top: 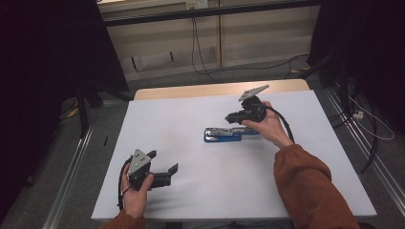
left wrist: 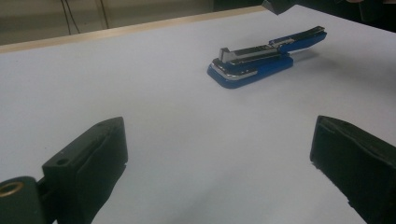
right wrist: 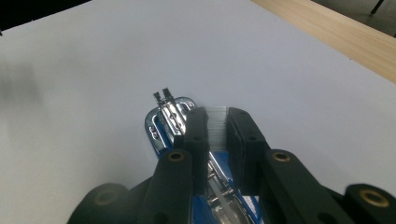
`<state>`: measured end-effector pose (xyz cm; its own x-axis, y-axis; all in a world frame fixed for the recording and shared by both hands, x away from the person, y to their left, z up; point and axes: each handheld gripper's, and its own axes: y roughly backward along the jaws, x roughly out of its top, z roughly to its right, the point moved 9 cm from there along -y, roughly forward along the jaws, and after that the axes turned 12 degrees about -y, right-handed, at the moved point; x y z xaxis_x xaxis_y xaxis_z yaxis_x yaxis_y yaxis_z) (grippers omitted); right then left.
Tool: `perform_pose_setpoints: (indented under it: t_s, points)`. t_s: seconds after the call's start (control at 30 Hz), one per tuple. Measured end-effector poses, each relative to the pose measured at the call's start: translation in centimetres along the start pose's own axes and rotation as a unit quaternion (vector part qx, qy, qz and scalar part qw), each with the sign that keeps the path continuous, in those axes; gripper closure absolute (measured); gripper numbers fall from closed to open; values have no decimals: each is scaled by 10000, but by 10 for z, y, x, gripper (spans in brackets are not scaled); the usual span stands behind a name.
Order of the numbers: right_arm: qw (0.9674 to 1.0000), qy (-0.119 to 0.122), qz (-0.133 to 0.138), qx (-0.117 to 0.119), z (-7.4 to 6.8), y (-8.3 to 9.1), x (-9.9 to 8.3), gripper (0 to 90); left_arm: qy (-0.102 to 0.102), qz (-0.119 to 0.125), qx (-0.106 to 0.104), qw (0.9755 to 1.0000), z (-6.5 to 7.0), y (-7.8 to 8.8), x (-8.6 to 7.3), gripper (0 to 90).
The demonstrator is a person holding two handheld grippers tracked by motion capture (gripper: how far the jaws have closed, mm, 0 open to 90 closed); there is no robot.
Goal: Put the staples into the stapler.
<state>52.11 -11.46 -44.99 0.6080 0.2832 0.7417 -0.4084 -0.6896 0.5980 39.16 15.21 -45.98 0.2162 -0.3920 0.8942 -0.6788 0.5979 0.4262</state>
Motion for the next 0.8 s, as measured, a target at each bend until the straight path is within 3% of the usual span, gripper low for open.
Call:
perform_pose_setpoints:
  t_s: [0.5,0.8]
  points:
    - [9993,331,-85,173,-17,-1,7,792,-6,-5,-2,10000,0,-1,0,43]
    - [9985,425,-287,201,-21,-14,7,792,-27,-26,-23,10000,1,-2,-1,43]
